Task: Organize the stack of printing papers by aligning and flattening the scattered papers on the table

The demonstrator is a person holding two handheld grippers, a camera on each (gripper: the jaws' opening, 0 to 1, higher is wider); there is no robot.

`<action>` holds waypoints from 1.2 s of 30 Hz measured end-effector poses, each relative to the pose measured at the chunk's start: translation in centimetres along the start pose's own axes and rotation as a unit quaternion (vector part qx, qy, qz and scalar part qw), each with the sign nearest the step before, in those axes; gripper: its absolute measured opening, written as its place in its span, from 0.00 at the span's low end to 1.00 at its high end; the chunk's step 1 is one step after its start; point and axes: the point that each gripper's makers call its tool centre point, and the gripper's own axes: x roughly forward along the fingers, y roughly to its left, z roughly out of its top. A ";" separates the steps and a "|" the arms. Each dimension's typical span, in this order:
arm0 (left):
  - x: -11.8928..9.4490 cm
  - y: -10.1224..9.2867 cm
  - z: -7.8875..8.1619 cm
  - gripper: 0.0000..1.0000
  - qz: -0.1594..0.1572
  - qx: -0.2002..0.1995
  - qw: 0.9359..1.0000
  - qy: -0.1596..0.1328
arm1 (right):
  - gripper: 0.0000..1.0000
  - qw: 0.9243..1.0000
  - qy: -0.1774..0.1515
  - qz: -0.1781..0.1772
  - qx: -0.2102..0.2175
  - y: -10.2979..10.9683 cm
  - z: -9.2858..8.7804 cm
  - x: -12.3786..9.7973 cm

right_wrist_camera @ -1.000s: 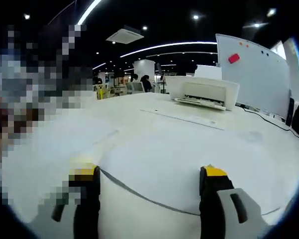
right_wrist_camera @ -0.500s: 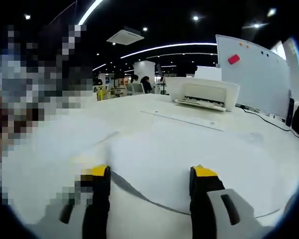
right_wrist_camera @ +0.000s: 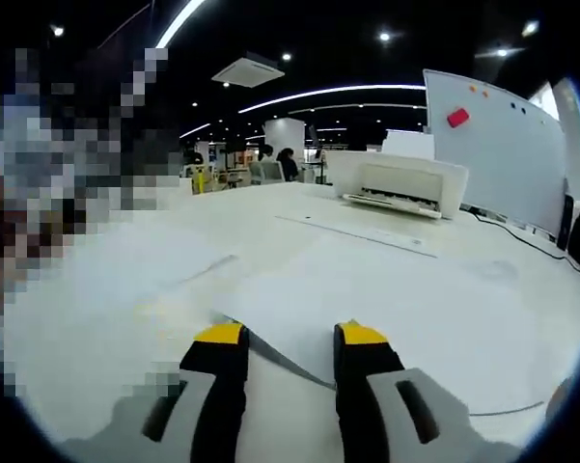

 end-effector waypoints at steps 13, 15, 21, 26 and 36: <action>0.0 -0.2 -0.2 0.06 -0.001 0.000 1.000 0.000 | 0.13 0.999 0.005 0.002 -0.036 0.2 0.3 0.4; 0.0 -0.1 -0.2 0.06 -0.001 0.000 1.000 0.000 | 0.11 0.999 0.006 0.003 -0.039 0.3 0.3 0.4; 0.0 -0.2 -0.2 0.06 -0.002 0.001 1.000 -0.001 | 0.00 0.999 0.013 0.006 -0.047 0.4 0.2 0.6; 0.0 -0.1 0.0 0.06 -0.003 0.001 1.000 -0.001 | 0.00 0.998 0.022 0.000 -0.051 0.6 0.3 0.6; 0.0 -0.1 0.1 0.06 -0.004 0.001 1.000 -0.002 | 0.00 0.999 0.034 -0.008 -0.009 1.1 0.4 -0.4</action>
